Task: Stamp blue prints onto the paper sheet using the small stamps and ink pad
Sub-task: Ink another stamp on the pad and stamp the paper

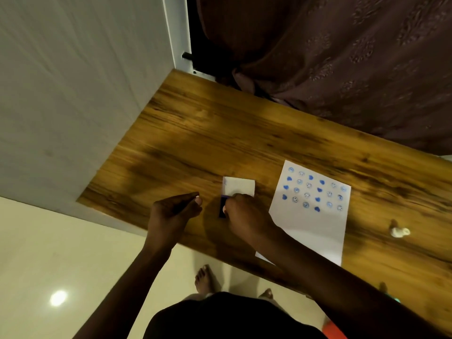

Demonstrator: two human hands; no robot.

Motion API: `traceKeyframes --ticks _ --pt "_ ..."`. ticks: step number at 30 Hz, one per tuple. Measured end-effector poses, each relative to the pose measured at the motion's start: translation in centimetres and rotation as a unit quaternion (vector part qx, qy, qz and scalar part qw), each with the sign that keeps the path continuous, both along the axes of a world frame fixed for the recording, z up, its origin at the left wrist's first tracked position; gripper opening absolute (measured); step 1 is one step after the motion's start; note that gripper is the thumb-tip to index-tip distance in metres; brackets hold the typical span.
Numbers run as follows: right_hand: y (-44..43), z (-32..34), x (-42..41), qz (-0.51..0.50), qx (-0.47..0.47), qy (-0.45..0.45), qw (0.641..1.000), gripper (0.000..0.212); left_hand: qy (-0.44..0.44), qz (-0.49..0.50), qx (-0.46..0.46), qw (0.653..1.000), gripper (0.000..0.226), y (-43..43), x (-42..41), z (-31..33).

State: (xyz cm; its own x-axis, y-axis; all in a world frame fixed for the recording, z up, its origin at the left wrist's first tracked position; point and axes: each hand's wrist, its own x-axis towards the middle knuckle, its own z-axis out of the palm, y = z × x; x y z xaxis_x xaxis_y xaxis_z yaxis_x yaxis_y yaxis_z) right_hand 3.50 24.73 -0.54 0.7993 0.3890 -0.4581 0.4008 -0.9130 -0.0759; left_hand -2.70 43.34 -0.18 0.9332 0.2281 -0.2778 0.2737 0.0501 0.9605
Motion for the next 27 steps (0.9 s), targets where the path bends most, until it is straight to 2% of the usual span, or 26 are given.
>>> traceKeyframes --ticks 3,6,9,12,16,21,24,27 --pt "0.5 0.0 0.0 -0.012 0.032 -0.025 0.999 0.013 0.002 -0.002 0.003 1.0 0.025 0.1 0.5 0.0" --pt "1.1 -0.6 -0.4 0.001 -0.033 -0.015 0.999 0.026 -0.002 -0.005 0.002 1.0 0.023 0.0 0.7 0.1" --pt "1.5 -1.2 -0.3 -0.007 -0.03 -0.024 0.999 0.032 -0.007 -0.017 -0.006 1.0 0.019 -0.5 0.9 0.3" --pt "1.2 -0.5 -0.3 -0.037 0.006 -0.011 0.999 0.033 -0.006 -0.021 -0.012 1.0 0.02 -1.2 0.9 0.7" --pt "0.1 1.3 0.7 -0.088 0.133 -0.031 0.987 0.023 -0.024 -0.038 -0.021 0.999 0.015 -1.7 0.7 1.2" --pt "-1.8 2.2 2.1 -0.139 0.194 0.036 0.97 0.023 -0.035 -0.059 -0.027 0.997 0.015 -2.8 0.5 1.4" --pt "-3.8 2.5 2.2 -0.207 0.278 0.075 0.935 0.027 -0.048 -0.084 -0.025 0.995 0.017 -3.6 0.5 1.4" --pt "-6.6 2.4 1.4 -0.305 0.388 0.116 0.862 0.029 -0.054 -0.101 -0.033 0.993 0.019 -4.8 0.7 1.1"
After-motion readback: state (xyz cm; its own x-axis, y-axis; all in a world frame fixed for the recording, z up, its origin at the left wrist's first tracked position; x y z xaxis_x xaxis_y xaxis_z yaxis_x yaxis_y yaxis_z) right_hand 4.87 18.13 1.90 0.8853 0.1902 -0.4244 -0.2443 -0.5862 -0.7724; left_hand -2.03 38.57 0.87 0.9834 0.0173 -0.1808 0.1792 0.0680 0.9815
